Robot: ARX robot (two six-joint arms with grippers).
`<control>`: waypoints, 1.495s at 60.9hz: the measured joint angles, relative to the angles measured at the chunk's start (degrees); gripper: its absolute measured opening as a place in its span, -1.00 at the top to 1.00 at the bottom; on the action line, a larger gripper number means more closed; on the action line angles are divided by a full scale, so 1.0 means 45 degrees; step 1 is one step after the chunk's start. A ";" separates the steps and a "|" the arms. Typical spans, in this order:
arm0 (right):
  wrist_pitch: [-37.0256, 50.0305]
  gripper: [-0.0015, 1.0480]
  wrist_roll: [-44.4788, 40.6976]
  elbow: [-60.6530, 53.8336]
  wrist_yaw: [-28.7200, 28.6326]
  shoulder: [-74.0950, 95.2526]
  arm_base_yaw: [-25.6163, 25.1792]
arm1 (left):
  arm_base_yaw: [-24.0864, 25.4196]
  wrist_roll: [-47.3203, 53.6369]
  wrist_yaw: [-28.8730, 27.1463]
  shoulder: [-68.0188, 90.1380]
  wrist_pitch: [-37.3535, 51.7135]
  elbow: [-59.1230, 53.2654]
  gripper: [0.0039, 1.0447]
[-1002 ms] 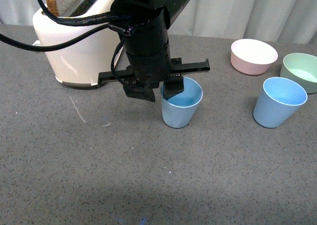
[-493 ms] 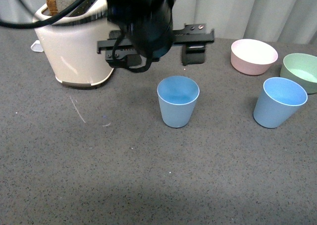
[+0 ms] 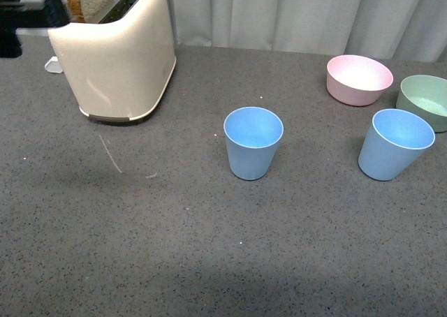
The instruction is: Stack blue cups with both arms
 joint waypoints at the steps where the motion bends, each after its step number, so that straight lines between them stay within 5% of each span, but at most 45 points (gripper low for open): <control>1: 0.0000 -0.81 0.0000 0.0000 0.0005 0.0000 0.0000 | 0.0044 0.0005 0.0083 -0.0102 -0.0005 -0.0102 0.93; 44: 0.0000 -0.81 0.0000 0.0000 0.0000 0.0000 0.0000 | 0.3123 0.0107 0.3026 -0.8505 -0.4469 -0.3973 0.93; 91: 0.0000 -0.81 0.0000 0.0000 0.0000 0.0000 0.0000 | 0.3201 0.0107 0.3118 -1.5033 -1.0336 -0.4177 0.93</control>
